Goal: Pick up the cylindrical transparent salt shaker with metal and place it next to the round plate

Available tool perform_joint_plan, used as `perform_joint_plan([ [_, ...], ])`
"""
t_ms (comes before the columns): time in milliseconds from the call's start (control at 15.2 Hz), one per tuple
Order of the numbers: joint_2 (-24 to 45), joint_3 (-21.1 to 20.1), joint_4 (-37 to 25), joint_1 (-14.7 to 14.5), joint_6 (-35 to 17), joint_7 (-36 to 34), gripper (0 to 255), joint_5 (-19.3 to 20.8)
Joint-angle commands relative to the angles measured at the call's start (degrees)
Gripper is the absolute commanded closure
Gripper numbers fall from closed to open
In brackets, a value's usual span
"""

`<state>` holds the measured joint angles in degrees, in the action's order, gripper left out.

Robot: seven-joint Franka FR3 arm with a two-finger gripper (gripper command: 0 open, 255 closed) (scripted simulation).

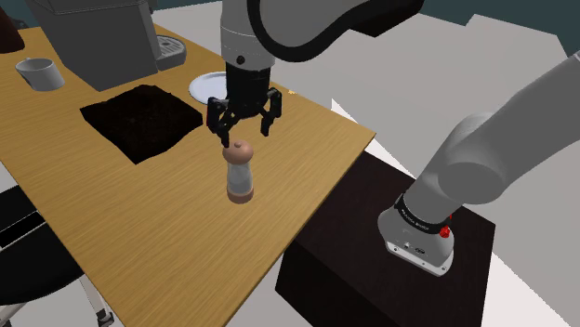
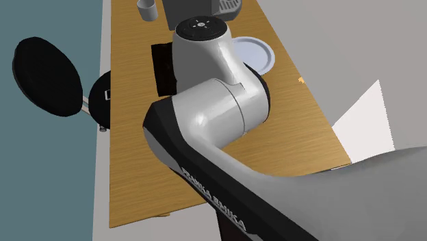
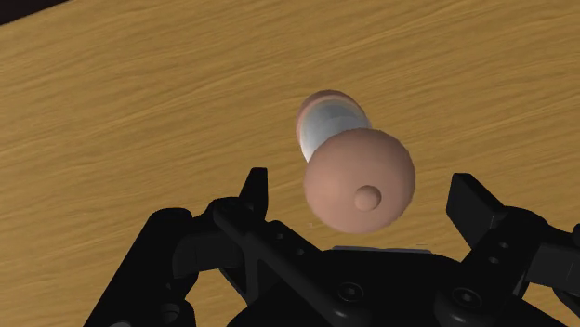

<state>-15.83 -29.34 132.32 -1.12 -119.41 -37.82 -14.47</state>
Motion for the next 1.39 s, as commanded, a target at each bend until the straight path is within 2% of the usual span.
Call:
perform_joint_plan([
  [0, 1.72, -1.01, -0.14, -0.03, -1.51, -1.55, 0, 0.44],
  [462, 4.48, -2.14, 2.69, -0.09, -7.00, -2.22, 0, 1.03],
  [924, 4.48, -2.14, 2.69, -0.09, -6.99, -2.22, 0, 1.03],
  [990, 4.48, -2.14, 2.69, -0.09, -6.99, -2.22, 255, 1.03],
  [1320, 4.48, -2.14, 2.68, -0.09, -6.99, -2.23, 255, 1.03],
])
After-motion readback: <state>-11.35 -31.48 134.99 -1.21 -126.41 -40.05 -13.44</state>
